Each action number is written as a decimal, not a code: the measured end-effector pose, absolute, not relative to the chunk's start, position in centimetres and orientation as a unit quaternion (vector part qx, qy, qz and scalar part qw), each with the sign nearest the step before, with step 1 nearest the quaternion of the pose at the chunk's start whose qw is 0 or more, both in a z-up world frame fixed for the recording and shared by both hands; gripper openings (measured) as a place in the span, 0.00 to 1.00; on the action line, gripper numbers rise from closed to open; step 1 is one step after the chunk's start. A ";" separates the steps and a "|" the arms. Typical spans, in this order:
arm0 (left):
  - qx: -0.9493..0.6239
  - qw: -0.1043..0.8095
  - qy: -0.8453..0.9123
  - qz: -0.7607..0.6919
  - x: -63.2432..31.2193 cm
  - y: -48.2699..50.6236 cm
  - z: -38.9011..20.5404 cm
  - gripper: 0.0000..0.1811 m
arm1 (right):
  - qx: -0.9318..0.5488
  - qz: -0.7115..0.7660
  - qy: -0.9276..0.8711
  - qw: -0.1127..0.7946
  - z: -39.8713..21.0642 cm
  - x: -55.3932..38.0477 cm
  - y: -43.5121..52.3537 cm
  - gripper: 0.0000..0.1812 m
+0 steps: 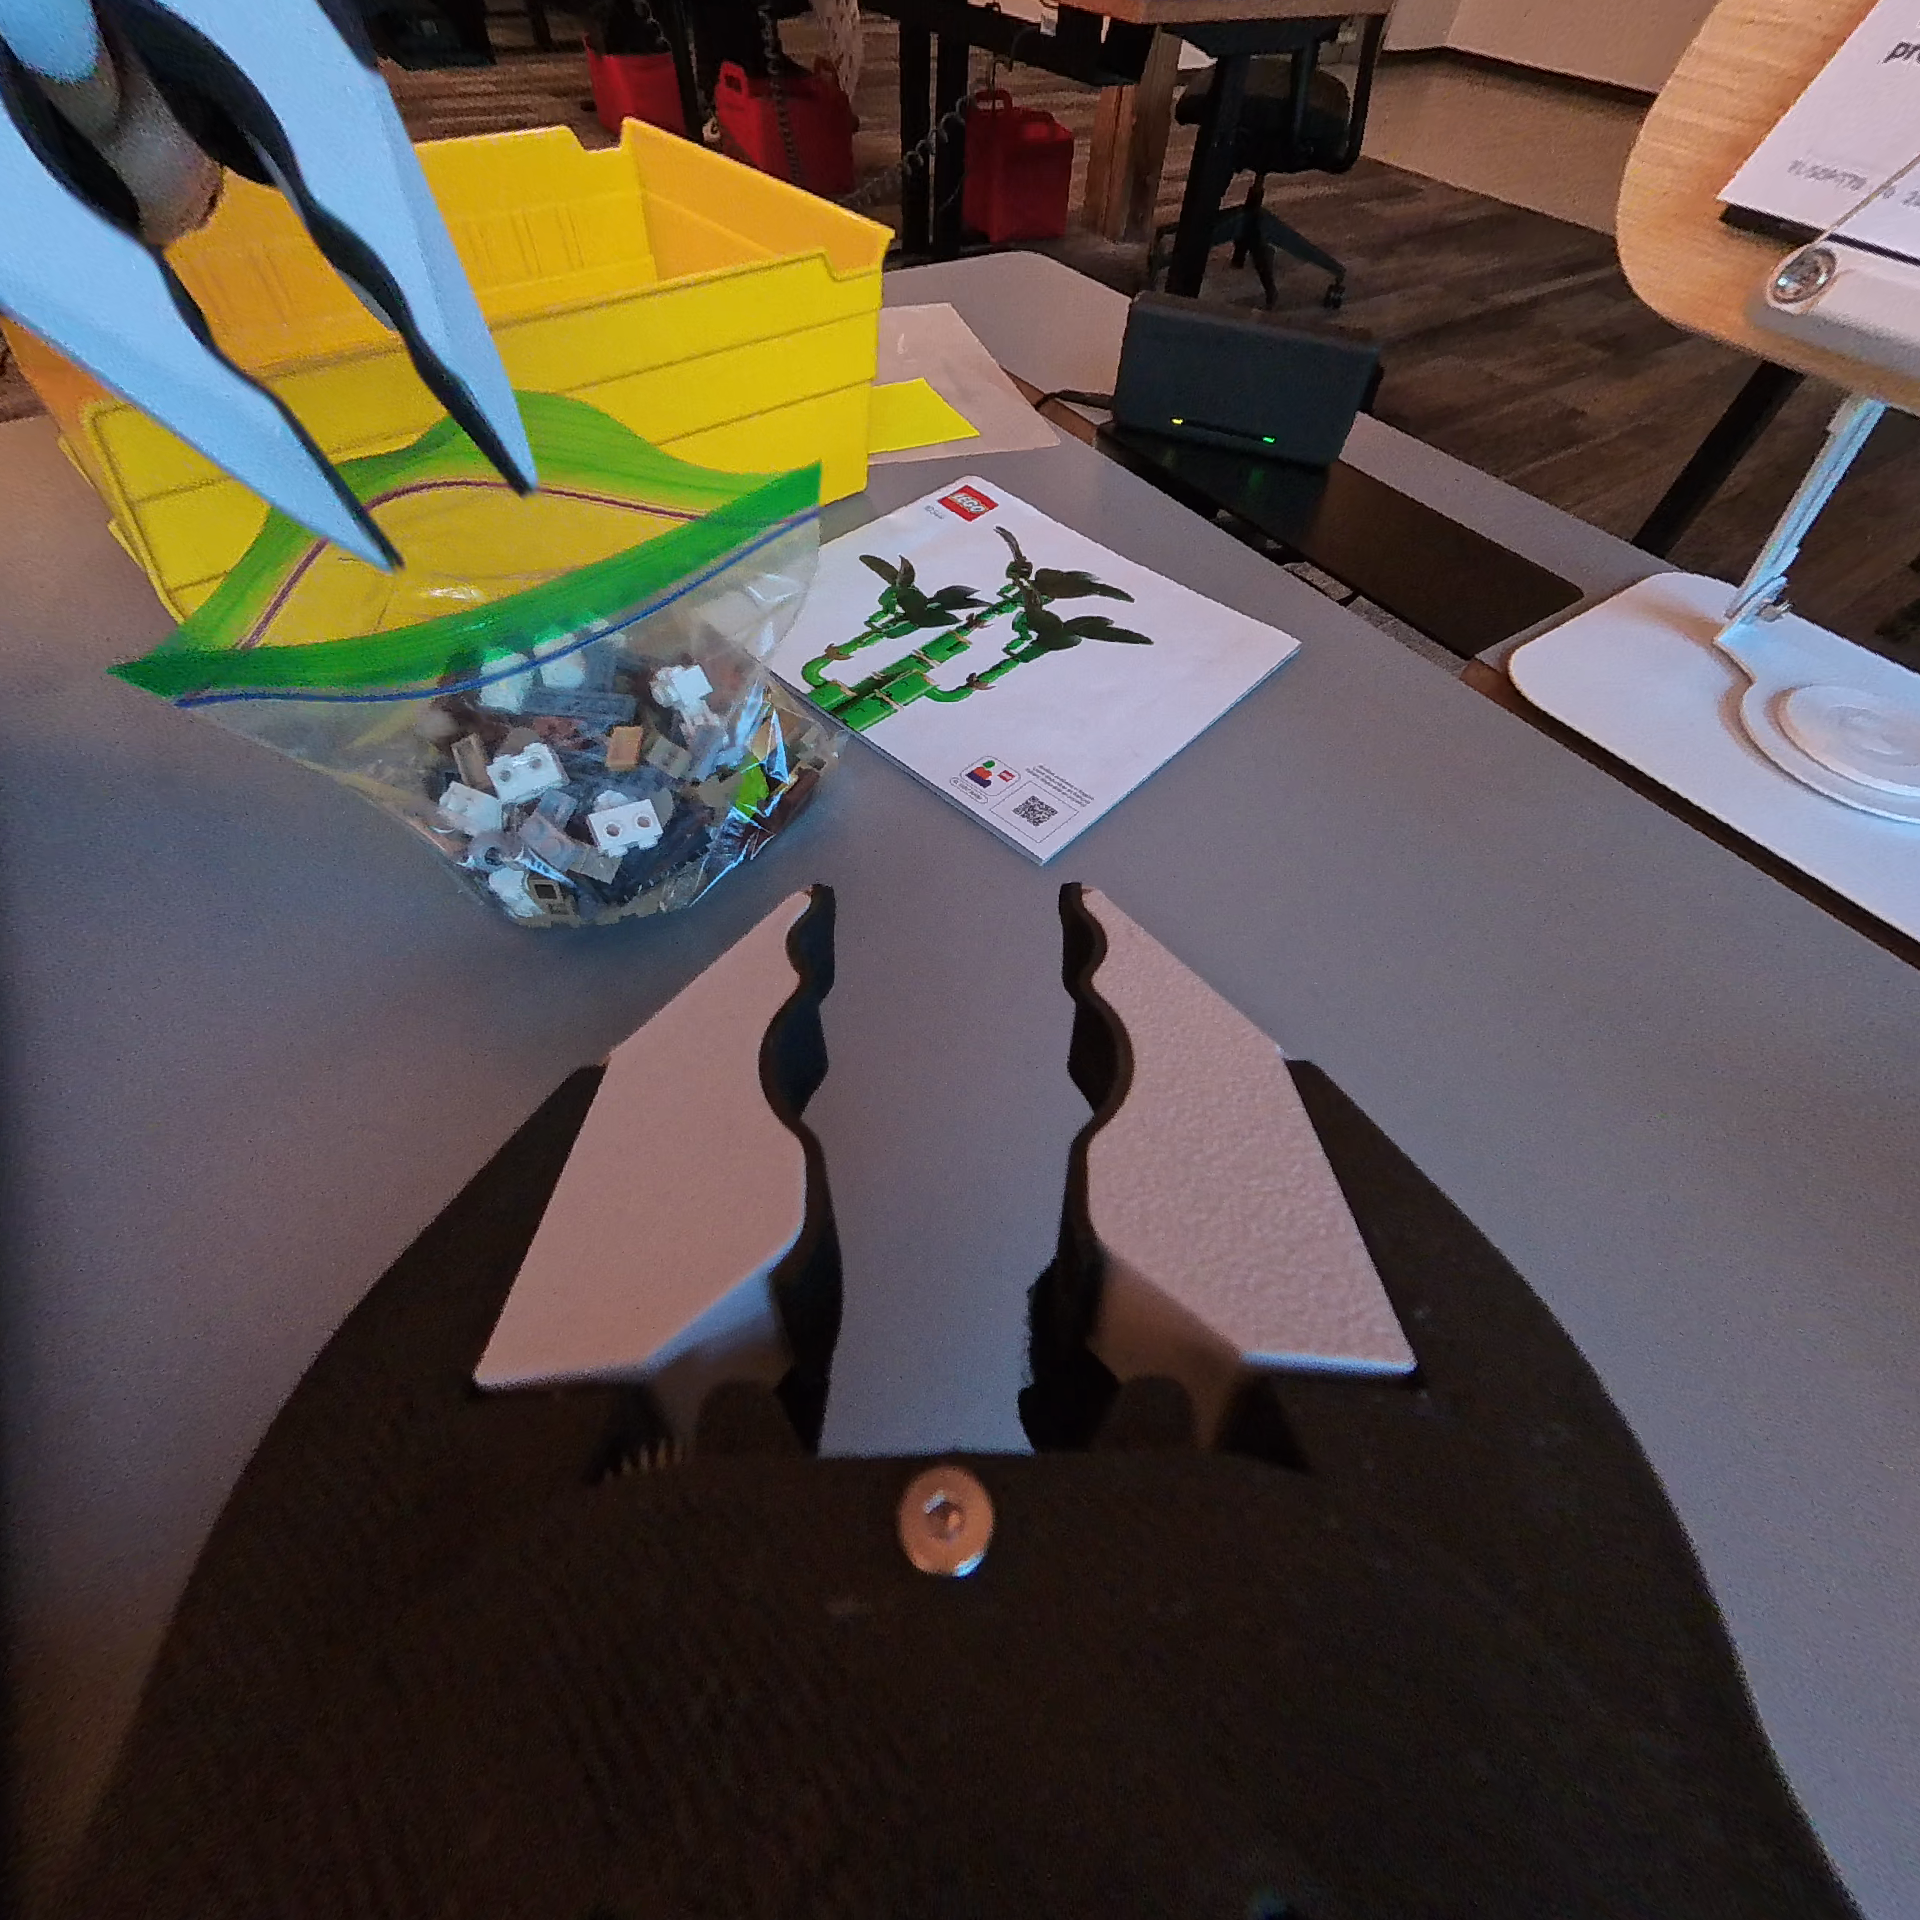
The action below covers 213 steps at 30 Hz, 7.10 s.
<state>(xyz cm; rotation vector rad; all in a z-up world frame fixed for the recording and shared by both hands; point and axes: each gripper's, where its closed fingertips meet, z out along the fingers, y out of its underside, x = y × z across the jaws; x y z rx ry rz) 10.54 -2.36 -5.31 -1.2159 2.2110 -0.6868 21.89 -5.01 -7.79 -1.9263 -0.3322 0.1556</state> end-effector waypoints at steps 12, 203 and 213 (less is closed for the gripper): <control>-0.628 0.183 0.741 -0.151 -5.9 9.2 -8.6 0.11 | -0.810 0.071 -0.142 0.564 -7.2 21.5 -5.0 0.24; -0.528 0.228 0.783 -0.236 10.8 -1.5 -3.8 0.04 | -0.826 0.009 -0.163 0.539 -8.0 23.2 -6.1 0.24; -0.650 0.221 0.701 -0.193 -0.8 7.8 -5.1 0.10 | -0.824 0.012 -0.157 0.544 -7.9 23.4 -6.1 0.23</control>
